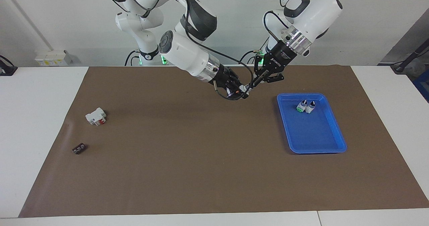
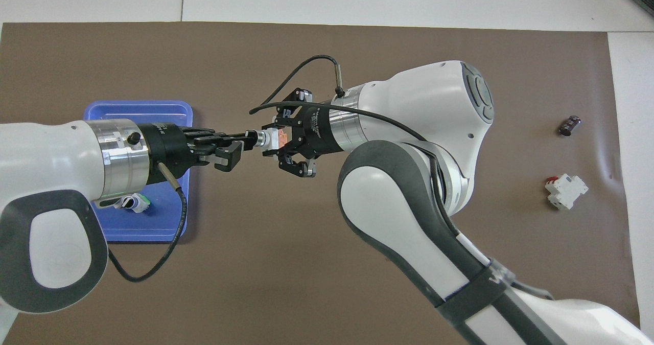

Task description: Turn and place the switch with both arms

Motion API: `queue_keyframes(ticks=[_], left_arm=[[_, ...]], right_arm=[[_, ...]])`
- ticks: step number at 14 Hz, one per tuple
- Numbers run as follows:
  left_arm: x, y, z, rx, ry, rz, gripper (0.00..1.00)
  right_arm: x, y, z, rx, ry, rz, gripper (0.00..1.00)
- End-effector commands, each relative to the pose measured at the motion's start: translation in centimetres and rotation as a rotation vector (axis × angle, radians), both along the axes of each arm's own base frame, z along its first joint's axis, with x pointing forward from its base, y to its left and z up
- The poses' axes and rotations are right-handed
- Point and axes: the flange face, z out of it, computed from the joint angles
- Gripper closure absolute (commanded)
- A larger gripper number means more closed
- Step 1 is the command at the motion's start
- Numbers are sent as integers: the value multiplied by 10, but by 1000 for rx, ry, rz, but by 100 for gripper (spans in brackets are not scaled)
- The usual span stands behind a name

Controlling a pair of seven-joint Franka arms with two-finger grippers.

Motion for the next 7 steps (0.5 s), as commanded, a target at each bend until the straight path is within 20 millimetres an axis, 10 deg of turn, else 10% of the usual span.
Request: queue_keyframes(ticks=[1,3,6,7], left_arm=[[-1,18,-26,78,46,66,100],[-1,16,-26,82,40,60,100],[-2,14,-26,99,29,49,100],[-2,14,-26,112,24,42,100]], right_arm=[[-5,-7,29,25,-17,-18,100],[-5,-7,28,25,-15,-18,100],[-8,-10,33,12,-38,-3,0],[-8,-12,35,-3,-56,1,0]])
